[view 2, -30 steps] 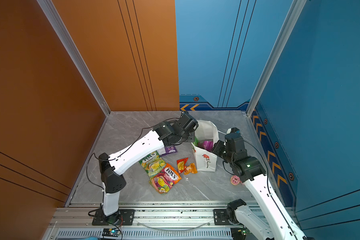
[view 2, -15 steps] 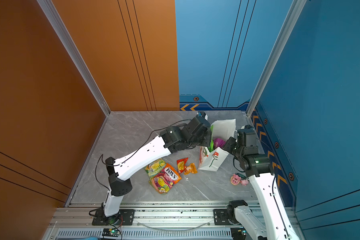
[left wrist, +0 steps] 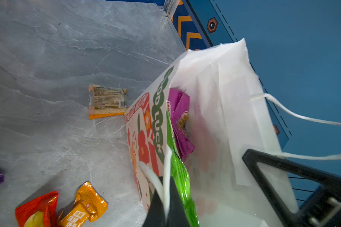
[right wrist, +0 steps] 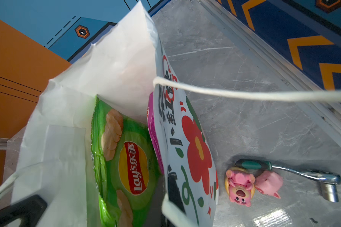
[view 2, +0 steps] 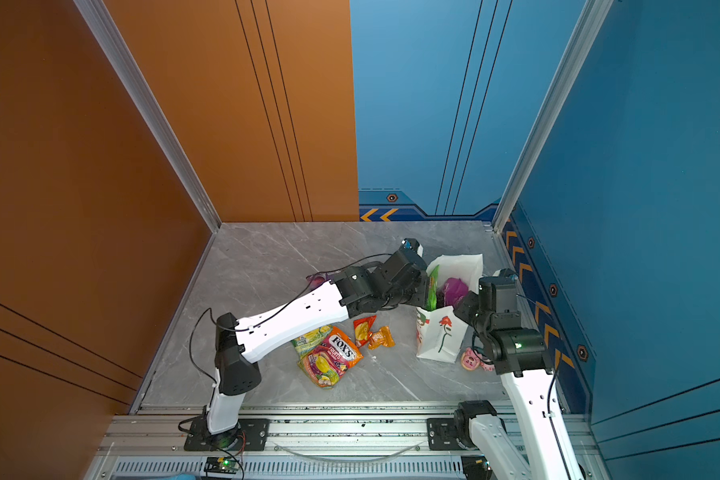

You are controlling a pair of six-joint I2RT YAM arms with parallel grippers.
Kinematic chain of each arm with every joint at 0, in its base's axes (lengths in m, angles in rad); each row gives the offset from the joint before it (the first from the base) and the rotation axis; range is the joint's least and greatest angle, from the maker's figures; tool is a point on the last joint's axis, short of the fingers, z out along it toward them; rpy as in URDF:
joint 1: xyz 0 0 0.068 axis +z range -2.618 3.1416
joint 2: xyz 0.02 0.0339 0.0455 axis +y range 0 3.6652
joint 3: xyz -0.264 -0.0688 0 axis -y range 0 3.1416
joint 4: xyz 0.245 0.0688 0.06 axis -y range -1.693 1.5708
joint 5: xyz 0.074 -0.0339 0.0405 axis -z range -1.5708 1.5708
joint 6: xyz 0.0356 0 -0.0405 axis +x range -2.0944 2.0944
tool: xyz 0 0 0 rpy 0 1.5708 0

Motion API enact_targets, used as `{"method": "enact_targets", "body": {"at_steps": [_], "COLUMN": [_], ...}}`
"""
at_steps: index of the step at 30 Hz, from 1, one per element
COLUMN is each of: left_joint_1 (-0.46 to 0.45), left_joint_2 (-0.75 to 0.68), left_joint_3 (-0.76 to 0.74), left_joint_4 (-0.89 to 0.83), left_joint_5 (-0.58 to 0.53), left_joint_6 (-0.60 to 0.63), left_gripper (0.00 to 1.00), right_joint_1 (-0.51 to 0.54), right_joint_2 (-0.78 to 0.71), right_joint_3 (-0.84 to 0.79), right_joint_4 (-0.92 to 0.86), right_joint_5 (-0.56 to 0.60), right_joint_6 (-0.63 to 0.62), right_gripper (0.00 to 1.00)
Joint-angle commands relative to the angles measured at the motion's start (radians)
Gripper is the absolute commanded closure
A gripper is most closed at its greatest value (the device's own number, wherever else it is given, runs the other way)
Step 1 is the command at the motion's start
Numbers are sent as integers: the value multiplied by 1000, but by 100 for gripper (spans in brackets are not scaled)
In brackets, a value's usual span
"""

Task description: Place the snacks into the paper bag

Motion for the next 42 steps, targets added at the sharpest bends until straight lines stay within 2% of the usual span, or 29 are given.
{"method": "enact_targets", "body": {"at_steps": [1, 7, 13, 18, 25, 27, 38, 42], "left_joint_1": [-11, -11, -29, -32, -67, -64, -25, -9], "left_joint_2": [8, 0, -43, -23, 49, 69, 111, 93], "left_joint_3": [47, 81, 44, 51, 196, 222, 213, 188], "left_joint_4": [29, 30, 34, 36, 37, 35, -4, -43], "left_joint_5": [57, 29, -79, -41, 23, 30, 32, -56], "left_joint_6": [3, 35, 67, 57, 113, 112, 59, 52], "left_gripper": [100, 100, 100, 100, 100, 100, 100, 100], "right_joint_1": [-5, -8, -6, -6, -8, -8, -8, -6], "right_joint_2": [-9, -25, -53, -63, -127, -129, -95, -21], "right_joint_3": [-27, -9, -27, -52, 35, 38, -89, -94], "right_joint_4": [22, 20, 23, 24, -56, -60, 11, 71], "right_joint_5": [17, 28, 10, -6, 160, 177, 75, -23], "right_joint_6": [13, 19, 37, 47, 11, 5, 29, 10], "right_gripper": [100, 100, 100, 100, 100, 100, 100, 100]}}
